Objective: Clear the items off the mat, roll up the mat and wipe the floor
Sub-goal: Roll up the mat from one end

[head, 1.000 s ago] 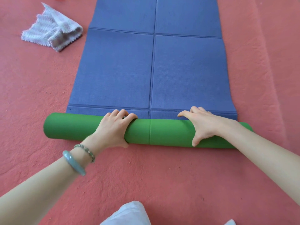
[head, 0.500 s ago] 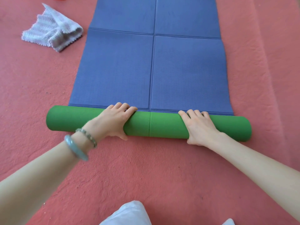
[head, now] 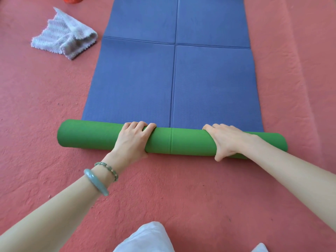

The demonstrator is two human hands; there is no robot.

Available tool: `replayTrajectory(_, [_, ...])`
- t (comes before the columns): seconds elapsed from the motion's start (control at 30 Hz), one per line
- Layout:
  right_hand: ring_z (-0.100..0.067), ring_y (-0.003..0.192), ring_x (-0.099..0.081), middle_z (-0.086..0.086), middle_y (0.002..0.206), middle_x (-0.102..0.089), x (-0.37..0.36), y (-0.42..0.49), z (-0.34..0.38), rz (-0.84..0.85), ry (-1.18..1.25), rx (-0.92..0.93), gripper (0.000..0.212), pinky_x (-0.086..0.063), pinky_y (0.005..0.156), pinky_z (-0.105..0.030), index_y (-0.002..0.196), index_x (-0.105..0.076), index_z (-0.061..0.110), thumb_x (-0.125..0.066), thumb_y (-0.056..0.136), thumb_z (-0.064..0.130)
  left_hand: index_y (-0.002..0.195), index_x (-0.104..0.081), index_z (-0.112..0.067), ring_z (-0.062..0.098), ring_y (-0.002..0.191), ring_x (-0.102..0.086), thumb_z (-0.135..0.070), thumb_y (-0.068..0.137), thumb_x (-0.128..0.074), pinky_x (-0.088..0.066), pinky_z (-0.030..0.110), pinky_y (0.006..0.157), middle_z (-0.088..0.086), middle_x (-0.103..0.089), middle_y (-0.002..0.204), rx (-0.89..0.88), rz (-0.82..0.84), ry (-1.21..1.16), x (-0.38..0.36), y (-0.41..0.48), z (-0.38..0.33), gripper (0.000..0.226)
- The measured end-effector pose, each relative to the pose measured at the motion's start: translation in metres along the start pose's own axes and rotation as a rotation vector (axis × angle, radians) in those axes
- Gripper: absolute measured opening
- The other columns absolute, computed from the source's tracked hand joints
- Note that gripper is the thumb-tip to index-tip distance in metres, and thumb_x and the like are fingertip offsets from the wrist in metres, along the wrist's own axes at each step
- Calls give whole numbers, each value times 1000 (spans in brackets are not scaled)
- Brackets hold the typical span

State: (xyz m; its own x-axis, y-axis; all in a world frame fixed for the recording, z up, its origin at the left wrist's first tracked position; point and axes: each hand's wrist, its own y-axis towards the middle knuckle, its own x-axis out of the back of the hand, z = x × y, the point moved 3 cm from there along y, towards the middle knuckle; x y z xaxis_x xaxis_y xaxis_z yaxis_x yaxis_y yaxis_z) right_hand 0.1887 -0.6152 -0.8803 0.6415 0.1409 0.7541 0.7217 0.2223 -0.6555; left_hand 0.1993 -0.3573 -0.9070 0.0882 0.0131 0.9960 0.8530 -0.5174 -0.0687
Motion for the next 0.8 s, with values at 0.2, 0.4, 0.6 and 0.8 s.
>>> replayTrajectory(0.2, [-18, 85, -50, 1, 96, -46, -31, -23, 13, 222, 69, 55, 80, -50, 74, -39, 121, -33, 21, -78, 56, 33, 107, -57, -22, 23, 68, -59, -36, 27, -79, -45, 33, 68, -2, -60, 83, -14, 102, -13, -7, -44, -13, 84])
replayTrajectory(0.4, [-14, 110, -37, 9, 114, -35, -25, -15, 4, 313, 160, 18, 102, -47, 89, -44, 134, -24, 37, -82, 50, 41, 116, -41, -32, 16, 76, -48, -47, 46, -74, -32, 29, 67, -9, -49, 87, -10, 414, -46, 4, -23, -8, 79])
replayTrajectory(0.6, [-22, 116, -40, -1, 123, -40, -8, -27, 10, 74, 79, 31, 102, -38, 94, -36, 146, -9, 30, -76, 69, 30, 116, -40, -35, 12, 86, -53, -43, 45, -80, -44, 29, 70, -12, -49, 98, 67, 661, -261, 9, 7, 5, 82])
replayTrajectory(0.8, [-34, 112, -48, -15, 124, -45, -46, -36, 36, -188, -159, -65, 116, -35, 101, -54, 148, -15, 14, -82, 55, 35, 120, -40, -35, 12, 96, -46, -44, 47, -81, -43, 30, 75, -11, -44, 102, 74, 670, -273, 9, 7, 5, 85])
